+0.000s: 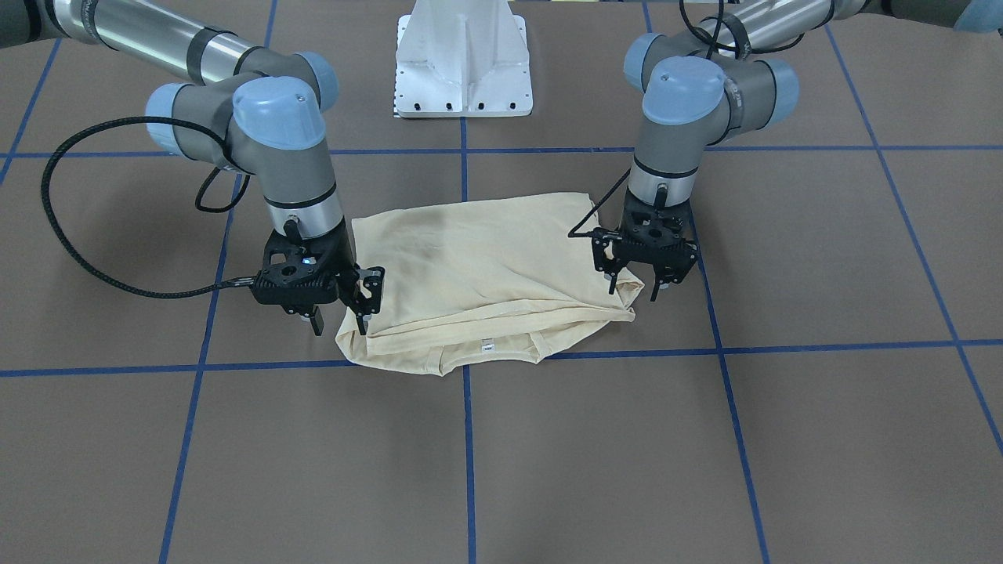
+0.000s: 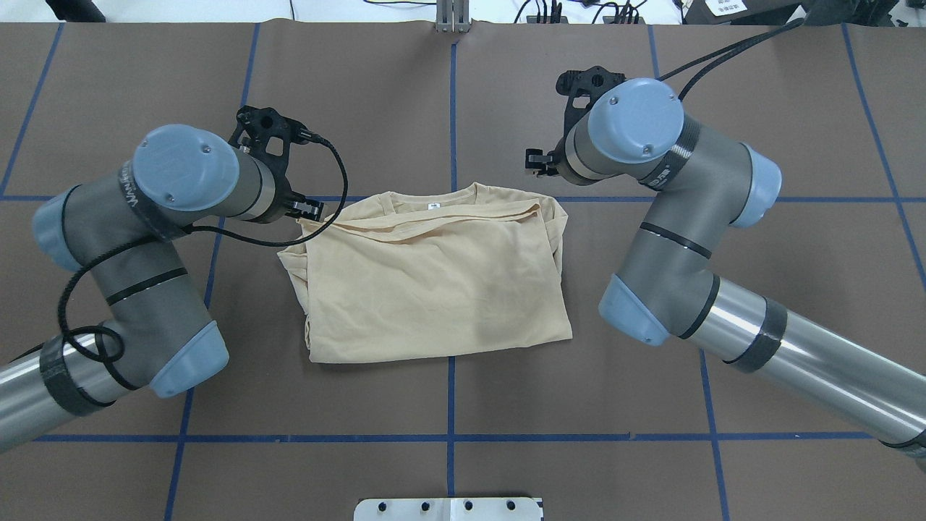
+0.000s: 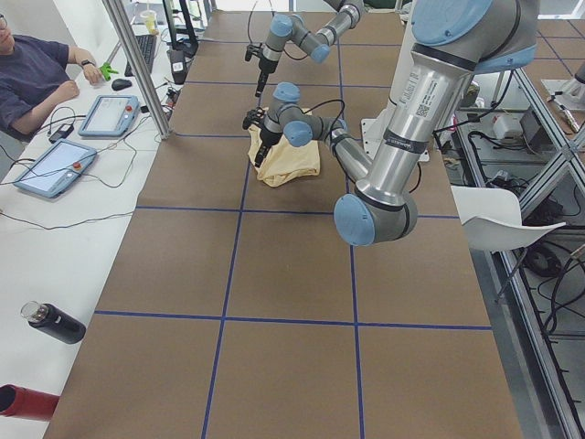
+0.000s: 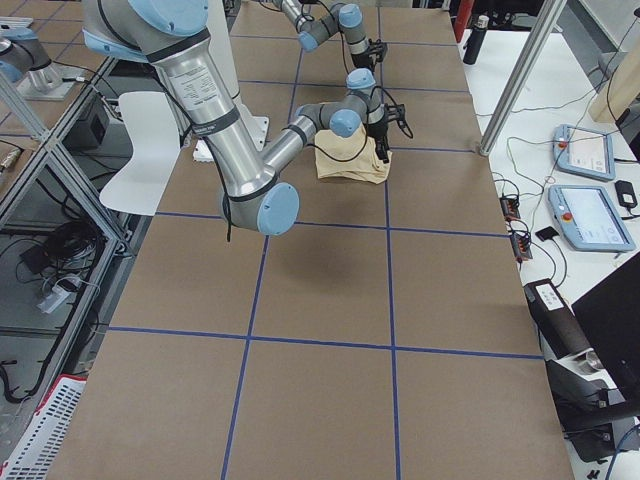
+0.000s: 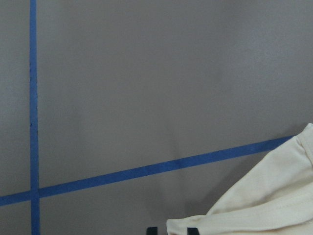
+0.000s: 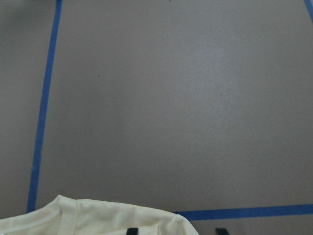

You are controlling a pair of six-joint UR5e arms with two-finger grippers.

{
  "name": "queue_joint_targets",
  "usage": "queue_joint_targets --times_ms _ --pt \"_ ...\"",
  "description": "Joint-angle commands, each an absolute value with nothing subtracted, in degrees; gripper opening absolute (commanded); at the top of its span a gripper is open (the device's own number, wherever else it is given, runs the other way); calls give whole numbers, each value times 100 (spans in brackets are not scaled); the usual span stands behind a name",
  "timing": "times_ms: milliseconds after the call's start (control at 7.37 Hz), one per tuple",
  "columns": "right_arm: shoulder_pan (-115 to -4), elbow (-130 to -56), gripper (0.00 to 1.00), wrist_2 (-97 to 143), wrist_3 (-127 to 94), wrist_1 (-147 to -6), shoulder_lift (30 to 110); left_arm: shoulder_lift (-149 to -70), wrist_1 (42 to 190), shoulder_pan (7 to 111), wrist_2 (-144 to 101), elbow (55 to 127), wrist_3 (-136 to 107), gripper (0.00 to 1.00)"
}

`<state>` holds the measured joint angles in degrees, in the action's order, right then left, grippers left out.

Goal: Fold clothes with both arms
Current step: 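Release the hem and draw both grippers back toward the folded shirt sides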

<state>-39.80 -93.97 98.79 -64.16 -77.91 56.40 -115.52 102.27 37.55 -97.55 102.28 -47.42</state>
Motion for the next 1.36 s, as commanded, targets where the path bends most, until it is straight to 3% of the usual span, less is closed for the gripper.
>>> queue_joint_targets --times_ms 0,407,543,678,1221 --pt "-4148 -9929 100 10160 -5950 -7439 6289 -10780 10379 3675 -10193 11175 -5138 100" --pt "-4324 -9984 100 10652 -5862 -6504 6952 -10345 10889 2632 -9680 11338 -6676 100" --pt "-4342 -9984 100 10652 -5862 -6504 6943 -10345 10898 2297 -9520 11303 -7063 97" --pt "-4342 -9976 100 10644 -5862 -6504 6943 -10345 10898 2111 -9388 11268 -7179 87" --pt "-4342 -9984 100 10617 -5862 -6504 6917 -10415 11152 1987 -9387 10891 -7181 78"
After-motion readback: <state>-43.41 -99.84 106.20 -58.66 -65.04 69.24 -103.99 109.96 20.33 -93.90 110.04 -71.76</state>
